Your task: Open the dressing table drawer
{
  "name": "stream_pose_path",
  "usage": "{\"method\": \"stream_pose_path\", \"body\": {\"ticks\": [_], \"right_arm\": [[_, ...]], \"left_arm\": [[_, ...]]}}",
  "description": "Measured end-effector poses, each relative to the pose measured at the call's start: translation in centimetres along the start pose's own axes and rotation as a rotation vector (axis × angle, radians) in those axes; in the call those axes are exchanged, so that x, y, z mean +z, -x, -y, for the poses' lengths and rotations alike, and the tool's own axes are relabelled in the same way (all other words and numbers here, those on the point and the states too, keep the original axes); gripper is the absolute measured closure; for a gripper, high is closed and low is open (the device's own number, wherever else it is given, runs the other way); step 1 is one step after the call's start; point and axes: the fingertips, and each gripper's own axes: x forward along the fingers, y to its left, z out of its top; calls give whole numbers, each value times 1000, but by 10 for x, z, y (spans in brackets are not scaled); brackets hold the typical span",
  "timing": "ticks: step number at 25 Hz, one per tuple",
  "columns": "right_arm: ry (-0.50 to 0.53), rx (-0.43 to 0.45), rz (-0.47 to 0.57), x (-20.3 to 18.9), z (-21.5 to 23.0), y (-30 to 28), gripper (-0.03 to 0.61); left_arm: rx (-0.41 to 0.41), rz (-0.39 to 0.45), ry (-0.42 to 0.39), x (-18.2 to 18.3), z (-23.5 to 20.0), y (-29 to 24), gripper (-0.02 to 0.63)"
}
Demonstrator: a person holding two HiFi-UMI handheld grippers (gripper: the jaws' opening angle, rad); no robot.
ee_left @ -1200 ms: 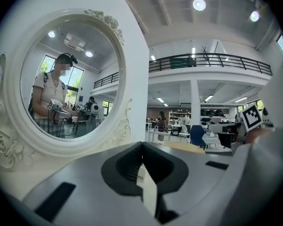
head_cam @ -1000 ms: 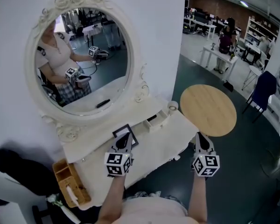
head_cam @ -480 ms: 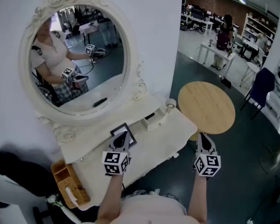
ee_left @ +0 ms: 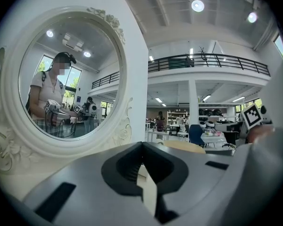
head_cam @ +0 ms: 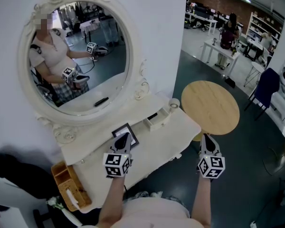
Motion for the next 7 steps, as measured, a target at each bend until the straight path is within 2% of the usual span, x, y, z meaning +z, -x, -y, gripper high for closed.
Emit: {"method": "stream_pose_path", "body": {"ticks": [7], "right_arm": [[4,3,-4,-1,-1,3,565]], "left_arm": [[9,-8,4,-8,-4,6,588]]}}
